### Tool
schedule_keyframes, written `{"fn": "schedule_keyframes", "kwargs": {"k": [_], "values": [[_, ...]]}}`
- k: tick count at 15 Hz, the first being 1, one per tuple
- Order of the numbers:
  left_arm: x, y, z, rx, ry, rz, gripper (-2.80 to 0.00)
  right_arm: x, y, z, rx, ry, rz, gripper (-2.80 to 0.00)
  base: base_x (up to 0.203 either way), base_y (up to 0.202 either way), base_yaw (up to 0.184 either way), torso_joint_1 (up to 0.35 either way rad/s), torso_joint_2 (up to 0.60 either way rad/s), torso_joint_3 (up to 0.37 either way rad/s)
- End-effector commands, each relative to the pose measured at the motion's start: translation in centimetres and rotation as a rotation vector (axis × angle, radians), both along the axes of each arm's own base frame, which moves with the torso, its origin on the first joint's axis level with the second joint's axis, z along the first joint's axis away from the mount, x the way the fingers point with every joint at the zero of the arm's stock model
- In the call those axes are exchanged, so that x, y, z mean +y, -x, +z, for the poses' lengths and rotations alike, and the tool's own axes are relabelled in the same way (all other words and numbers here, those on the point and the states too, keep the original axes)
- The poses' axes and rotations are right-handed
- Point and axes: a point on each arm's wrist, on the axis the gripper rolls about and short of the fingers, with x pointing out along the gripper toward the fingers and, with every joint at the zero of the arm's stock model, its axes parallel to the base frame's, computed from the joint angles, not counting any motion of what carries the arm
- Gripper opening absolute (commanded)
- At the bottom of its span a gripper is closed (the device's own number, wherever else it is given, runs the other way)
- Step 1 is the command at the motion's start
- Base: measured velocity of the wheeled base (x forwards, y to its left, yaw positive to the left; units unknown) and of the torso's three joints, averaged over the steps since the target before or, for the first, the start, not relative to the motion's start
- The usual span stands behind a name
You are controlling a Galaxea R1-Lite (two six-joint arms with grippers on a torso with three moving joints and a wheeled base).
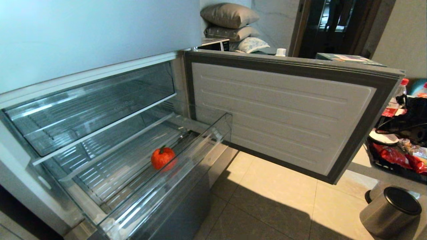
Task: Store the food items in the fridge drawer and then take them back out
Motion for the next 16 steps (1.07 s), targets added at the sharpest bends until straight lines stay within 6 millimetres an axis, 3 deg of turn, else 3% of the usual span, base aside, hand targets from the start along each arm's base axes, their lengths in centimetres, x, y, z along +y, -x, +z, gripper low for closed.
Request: {"fn": "schedule_keyframes", "kwargs": {"k": [1,4,7,10,13,16], "values": [[0.0,0.0,0.0,0.003,0.000,0.000,-2.80,1.9,2.5,3.9,-0.034,-0.003,0.007,-2.80,0.000,0.000,0.000,0.000,0.00,0.000],[0.0,0.0,0.0,0.003,0.000,0.000,-2.80,5.3,8.0,8.1,-0.044,-0.030,-0.005,-2.80,0.000,0.000,0.000,0.000,0.00,0.000],[0.0,0.0,0.0,0.003,0.000,0.000,-2.80,9.2,15.1,10.3,-0.044,-0.049,-0.002,-2.80,0.000,0.000,0.000,0.000,0.00,0.000],[0.0,0.0,0.0,0.003,0.000,0.000,-2.80,12.8,22.8,10.1,-0.041,-0.055,-0.005,-2.80,0.000,0.000,0.000,0.000,0.00,0.000],[0.0,0.0,0.0,0.003,0.000,0.000,-2.80,16.0,30.1,8.7,-0.081,-0.038,-0.032,-2.80,0.000,0.000,0.000,0.000,0.00,0.000],[0.0,0.0,0.0,0.003,0.000,0.000,-2.80,18.6,36.1,6.6,-0.152,-0.005,-0.033,-2.80,0.000,0.000,0.000,0.000,0.00,0.000]]}}
